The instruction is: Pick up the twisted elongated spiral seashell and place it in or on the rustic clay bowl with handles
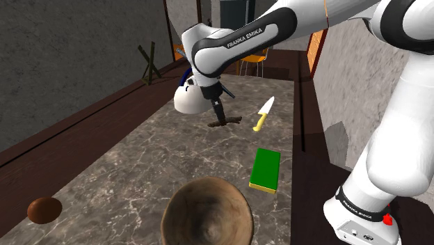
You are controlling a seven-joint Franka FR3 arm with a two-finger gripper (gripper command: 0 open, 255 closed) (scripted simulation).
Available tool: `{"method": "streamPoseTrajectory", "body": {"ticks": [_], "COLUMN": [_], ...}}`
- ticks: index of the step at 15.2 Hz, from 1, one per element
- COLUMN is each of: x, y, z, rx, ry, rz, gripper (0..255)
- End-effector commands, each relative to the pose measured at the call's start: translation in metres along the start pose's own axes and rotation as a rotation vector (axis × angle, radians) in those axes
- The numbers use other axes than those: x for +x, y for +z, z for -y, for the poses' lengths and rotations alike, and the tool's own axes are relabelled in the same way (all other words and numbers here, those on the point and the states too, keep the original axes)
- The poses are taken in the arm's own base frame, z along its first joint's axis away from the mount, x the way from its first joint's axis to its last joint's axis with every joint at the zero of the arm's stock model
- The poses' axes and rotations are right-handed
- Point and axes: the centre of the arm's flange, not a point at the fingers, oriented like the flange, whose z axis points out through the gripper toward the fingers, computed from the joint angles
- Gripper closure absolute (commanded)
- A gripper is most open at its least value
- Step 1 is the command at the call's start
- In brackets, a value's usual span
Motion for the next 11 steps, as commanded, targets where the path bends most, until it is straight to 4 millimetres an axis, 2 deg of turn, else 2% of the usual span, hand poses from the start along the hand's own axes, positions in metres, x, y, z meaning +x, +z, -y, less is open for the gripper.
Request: {"method": "streamPoseTrajectory", "body": {"ticks": [1,7,8,11], "x": [-0.0004,-0.0004,-0.0004,-0.0004], "y": [0.0046,0.0045,0.0045,0.0045], "z": [0.0002,0.0001,0.0001,0.0001], "rx": [0.0,0.0,0.0,0.0], "ry": [-0.001,-0.001,-0.001,-0.001], "rz": [0.0,0.0,0.0,0.0], "gripper": [0,0,255,255]}}
